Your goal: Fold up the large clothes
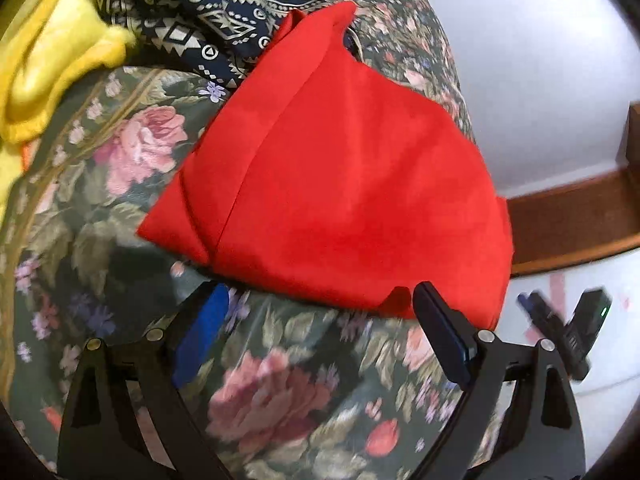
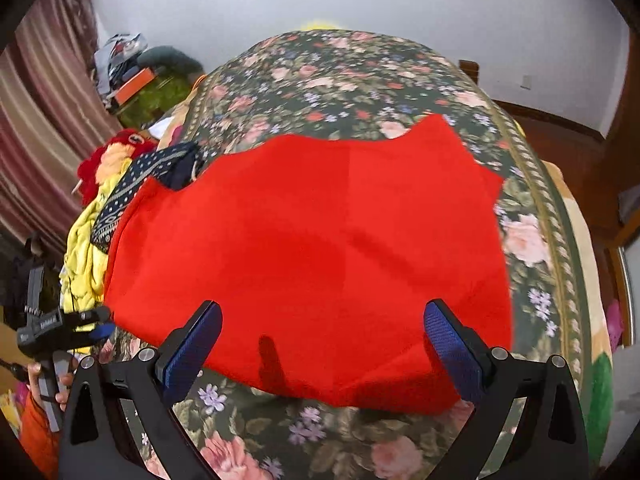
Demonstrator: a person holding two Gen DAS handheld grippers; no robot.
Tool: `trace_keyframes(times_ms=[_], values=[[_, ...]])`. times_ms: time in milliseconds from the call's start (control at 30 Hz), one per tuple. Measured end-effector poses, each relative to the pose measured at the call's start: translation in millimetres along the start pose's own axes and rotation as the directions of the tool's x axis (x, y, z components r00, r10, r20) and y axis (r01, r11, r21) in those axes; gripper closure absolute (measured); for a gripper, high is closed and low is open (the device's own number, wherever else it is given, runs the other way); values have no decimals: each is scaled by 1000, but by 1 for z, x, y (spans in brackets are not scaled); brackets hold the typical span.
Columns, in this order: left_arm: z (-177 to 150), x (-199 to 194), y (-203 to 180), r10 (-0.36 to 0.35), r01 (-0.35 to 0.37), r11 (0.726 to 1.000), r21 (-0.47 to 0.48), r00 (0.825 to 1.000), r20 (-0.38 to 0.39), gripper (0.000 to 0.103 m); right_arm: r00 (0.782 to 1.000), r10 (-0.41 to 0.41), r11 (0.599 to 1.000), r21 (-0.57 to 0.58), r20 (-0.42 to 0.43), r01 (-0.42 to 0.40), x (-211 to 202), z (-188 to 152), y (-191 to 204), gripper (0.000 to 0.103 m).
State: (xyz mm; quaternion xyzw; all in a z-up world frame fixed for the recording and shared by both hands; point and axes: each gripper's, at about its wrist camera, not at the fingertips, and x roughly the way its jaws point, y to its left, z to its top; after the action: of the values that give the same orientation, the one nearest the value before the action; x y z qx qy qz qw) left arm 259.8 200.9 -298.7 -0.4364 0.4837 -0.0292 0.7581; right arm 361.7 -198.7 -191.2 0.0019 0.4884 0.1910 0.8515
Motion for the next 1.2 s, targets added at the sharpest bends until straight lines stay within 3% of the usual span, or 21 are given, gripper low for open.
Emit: trace_keyframes(times_ms=[200, 400, 467, 533, 567, 633, 700, 800, 967, 1100, 1200], values=[[23, 23, 11, -88, 93, 991, -100, 994, 58, 10, 1000, 3, 999, -34, -17, -3, 16, 4, 18, 3], [45, 50, -6, -58, 67, 994, -86, 993, 102, 13, 1000, -12, 997, -76, -23, 10, 26, 8, 31, 3], [52, 57, -11, -20, 30, 996, -80, 993, 120, 24, 1000, -20, 995, -96, -23, 18, 29, 9, 37, 3], [57, 61, -12, 14, -4, 997, -76, 991, 132, 45, 999, -29, 992, -122, -21, 27, 30, 9, 44, 3], [60, 62, -10, 12, -1, 997, -80, 990, 139, 49, 999, -35, 990, -134, -18, 32, 31, 9, 47, 3], [62, 57, -8, -2, 16, 996, -91, 987, 159, 76, 999, -50, 986, -162, -11, 48, 31, 10, 55, 3], [63, 48, -8, 2, 14, 996, -85, 983, 185, 84, 998, -62, 979, -195, -1, 61, 29, 10, 63, 3], [64, 25, -18, -11, 22, 999, -42, 967, 256, 91, 997, -71, 967, -245, 14, 72, 28, 12, 77, 3], [64, -20, -50, -41, 23, 998, 55, 930, 365, 92, 997, -65, 946, -316, 43, 75, 31, 19, 107, 3], [58, -55, -80, -30, -52, 985, 165, 889, 456, 93, 999, -27, 942, -335, 28, 34, 43, 24, 130, 3], [51, -76, -99, 1, -139, 962, 234, 862, 507, 93, 999, -13, 936, -351, -48, -5, 70, 24, 145, 3]])
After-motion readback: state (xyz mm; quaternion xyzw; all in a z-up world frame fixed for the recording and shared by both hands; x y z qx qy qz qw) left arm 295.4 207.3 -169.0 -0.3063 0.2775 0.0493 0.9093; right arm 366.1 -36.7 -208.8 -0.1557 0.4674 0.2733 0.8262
